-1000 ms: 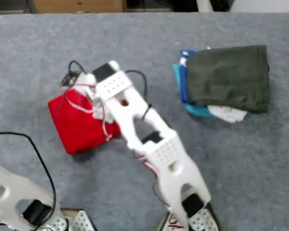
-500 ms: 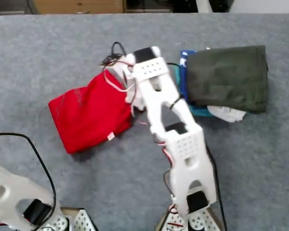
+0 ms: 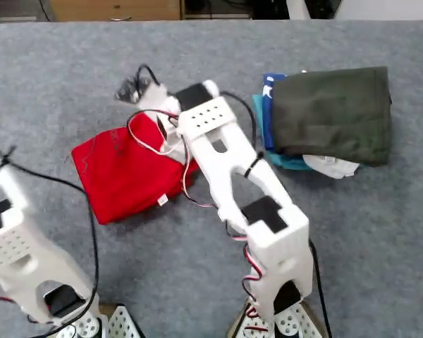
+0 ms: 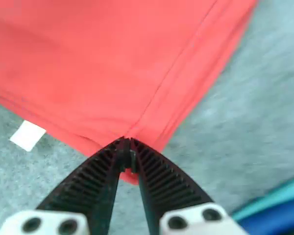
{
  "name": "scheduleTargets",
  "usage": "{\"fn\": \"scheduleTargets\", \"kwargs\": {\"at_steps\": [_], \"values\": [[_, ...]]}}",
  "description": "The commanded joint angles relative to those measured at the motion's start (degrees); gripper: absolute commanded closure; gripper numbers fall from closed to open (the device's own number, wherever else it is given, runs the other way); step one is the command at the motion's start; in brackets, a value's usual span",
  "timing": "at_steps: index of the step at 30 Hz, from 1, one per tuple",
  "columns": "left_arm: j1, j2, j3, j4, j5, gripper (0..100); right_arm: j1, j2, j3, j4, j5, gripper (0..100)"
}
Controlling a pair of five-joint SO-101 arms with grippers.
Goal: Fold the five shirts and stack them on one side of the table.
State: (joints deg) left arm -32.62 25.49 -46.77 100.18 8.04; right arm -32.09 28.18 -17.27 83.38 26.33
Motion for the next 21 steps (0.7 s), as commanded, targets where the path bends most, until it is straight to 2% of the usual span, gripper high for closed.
{"fn": "scheduleTargets", "kwargs": {"at_steps": [1,5,7,10,15,21], "values": [[7.82,-2.68,1.05,0.53,0.97,98,0.04,1.19,3.21,0.35,0.18,99.6],[15.21,-2.33,5.8,-0.26,1.41,98,0.48,0.75,6.64,0.44,0.35,99.7],[18.02,-0.31,11.52,-5.01,1.41,98,0.4,0.13,6.81,0.35,0.35,99.7],[17.05,4.18,16.79,-9.93,2.2,98,0.48,-1.8,4.79,0.88,0.18,99.7],[11.43,7.52,15.3,-9.67,7.03,98,3.03,-8.22,3.3,0.79,0.09,99.7],[13.45,10.77,14.59,-9.23,7.03,98,3.3,-15.78,3.38,0.79,0.09,99.7]]}}
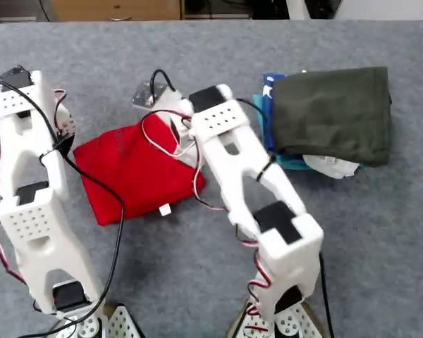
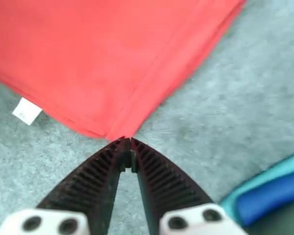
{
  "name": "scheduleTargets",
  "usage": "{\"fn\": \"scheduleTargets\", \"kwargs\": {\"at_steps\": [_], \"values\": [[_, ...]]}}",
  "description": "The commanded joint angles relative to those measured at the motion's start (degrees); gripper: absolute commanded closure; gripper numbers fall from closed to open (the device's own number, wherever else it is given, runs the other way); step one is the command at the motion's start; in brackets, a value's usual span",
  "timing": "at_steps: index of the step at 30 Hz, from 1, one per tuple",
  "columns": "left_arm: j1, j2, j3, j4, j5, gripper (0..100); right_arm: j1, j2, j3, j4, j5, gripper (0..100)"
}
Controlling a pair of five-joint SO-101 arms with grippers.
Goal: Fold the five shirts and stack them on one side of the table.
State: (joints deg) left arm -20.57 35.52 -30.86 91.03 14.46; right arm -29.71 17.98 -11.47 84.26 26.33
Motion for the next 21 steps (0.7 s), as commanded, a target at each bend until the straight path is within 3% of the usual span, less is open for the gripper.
{"fn": "scheduleTargets", "kwargs": {"at_steps": [1,11,17,21], "values": [[1.76,1.89,-1.14,-0.09,0.62,98,0.92,-6.46,-2.07,-0.09,0.09,99.7],[-6.42,6.73,-4.84,0.09,0.62,98,1.1,-10.59,0.48,1.67,0.09,99.7],[-9.05,6.64,-15.47,9.05,0.53,98,1.1,-15.16,0.57,1.76,0.09,99.7],[-10.81,5.67,-20.31,9.85,-3.34,98,1.19,-18.68,0.66,5.1,0.35,99.7]]}}
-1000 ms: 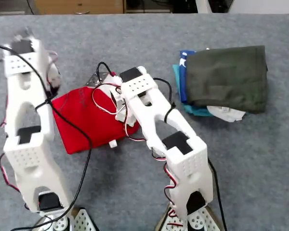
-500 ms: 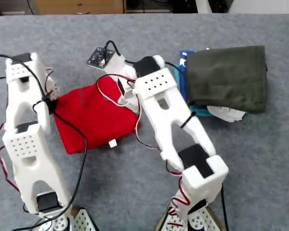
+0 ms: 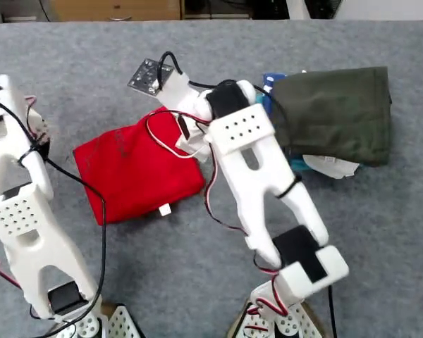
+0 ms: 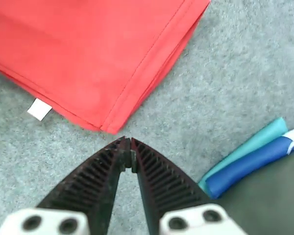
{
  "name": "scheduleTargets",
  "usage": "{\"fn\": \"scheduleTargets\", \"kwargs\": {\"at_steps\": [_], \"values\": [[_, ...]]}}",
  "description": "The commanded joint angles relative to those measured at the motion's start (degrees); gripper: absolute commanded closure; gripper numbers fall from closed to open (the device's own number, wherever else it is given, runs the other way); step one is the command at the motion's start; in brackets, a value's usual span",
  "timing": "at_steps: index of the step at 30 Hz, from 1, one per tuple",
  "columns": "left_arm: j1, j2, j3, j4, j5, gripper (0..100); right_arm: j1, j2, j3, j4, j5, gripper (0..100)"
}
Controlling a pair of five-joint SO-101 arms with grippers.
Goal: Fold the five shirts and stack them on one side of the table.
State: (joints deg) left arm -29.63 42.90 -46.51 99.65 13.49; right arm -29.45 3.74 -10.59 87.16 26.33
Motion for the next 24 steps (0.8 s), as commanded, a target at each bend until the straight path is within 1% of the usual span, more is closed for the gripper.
{"fn": "scheduleTargets", "kwargs": {"at_steps": [1,5,7,11,13,17,20,22,24], "values": [[-2.2,-2.95,-4.66,1.23,-3.69,98,0.92,-5.23,-0.22,3.78,0.35,99.7],[-3.52,-12.79,1.49,1.32,-8.97,98,0.92,-9.01,-0.22,11.43,0.18,99.7],[-3.34,-21.58,8.09,1.32,-10.81,98,0.92,-11.21,-0.22,14.68,0.18,99.7],[-1.85,-41.1,22.77,0.88,-14.42,98,0.66,-16.92,3.38,15.21,0.09,99.7],[-1.58,-48.22,30.24,-2.02,-15.56,98,-0.22,-20.53,8.84,15.21,0.09,99.4],[-3.43,-56.84,44.92,-11.34,-17.85,98,-1.01,-28.44,19.56,14.86,0.09,99.4],[-5.27,-61.23,51.69,-13.98,-19.6,98,-1.01,-32.66,26.42,12.4,0.0,99.3],[-6.59,-62.99,53.89,-14.42,-20.57,98,-1.01,-33.71,29.85,10.46,-2.81,99.2],[-8.09,-63.52,54.86,-14.42,-20.92,98,-1.01,-33.27,31.69,7.65,-9.67,98.6]]}}
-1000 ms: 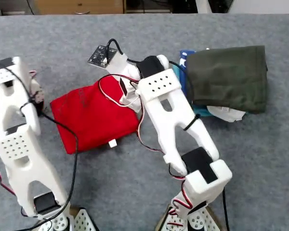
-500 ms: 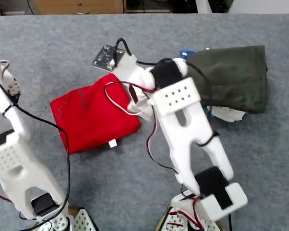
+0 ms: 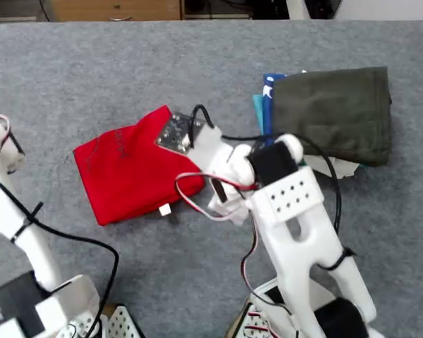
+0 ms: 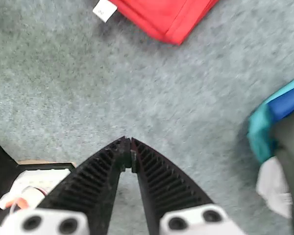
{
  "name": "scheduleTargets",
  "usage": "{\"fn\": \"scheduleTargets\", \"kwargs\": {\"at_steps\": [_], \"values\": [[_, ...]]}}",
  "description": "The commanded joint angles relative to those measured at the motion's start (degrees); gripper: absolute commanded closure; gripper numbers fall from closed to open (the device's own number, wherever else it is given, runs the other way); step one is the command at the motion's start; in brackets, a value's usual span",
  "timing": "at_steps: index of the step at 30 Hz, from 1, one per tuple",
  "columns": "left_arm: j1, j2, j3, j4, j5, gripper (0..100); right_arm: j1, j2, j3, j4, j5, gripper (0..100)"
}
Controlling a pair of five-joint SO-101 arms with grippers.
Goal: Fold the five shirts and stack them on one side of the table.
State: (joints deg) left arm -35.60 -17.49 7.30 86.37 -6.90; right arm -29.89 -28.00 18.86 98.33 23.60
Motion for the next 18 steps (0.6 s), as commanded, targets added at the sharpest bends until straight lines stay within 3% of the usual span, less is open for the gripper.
{"fn": "scheduleTargets", "kwargs": {"at_steps": [1,9,13,18], "values": [[-2.9,-3.21,1.49,-1.14,-0.97,98,-0.57,-0.92,2.77,-4.75,-10.99,96.8],[-9.67,-3.65,1.85,-0.62,-2.11,98,-7.34,8.66,2.95,-18.29,-40.0,71.3],[-12.48,-3.65,1.85,0.09,-4.04,98,-12.62,14.9,2.95,-27.78,-49.05,68.5],[-16.79,-3.65,3.34,0.44,-5.54,98,-13.23,24.66,2.07,-36.66,-57.93,68.4]]}}
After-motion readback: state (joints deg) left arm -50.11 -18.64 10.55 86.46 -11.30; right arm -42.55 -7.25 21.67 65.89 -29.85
